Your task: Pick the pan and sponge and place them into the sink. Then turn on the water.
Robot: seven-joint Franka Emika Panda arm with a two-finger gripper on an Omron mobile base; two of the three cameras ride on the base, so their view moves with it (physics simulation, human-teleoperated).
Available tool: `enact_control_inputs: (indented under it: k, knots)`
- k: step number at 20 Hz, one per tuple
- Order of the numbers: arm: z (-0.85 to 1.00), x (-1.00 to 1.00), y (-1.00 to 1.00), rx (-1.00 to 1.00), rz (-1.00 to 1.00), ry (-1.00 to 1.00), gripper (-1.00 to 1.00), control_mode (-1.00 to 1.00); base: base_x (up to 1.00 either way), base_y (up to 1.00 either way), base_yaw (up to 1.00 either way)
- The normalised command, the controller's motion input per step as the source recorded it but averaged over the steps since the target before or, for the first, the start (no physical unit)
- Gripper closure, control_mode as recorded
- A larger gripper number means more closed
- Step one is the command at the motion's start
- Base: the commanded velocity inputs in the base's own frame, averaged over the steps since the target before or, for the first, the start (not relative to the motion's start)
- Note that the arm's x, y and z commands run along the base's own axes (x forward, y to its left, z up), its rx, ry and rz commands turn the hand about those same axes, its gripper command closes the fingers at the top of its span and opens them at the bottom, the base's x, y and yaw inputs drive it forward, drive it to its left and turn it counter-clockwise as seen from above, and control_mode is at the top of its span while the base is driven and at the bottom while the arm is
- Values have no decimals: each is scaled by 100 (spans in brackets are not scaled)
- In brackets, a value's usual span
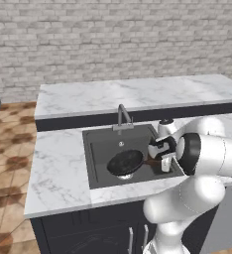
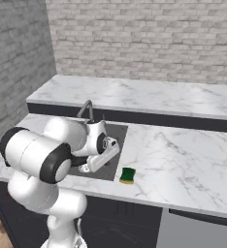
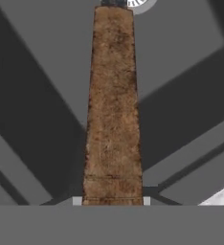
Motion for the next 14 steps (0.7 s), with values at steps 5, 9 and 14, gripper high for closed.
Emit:
enact_control_inputs:
  k: [5,9,14]
  knots:
    - [-30,44,25,-1,0,4,100,-100,0,0,0]
    - [-34,34,23,-1,0,3,100,-100,0,0,0]
    - [-36,30,21,0,0,0,100,-100,0,0,0]
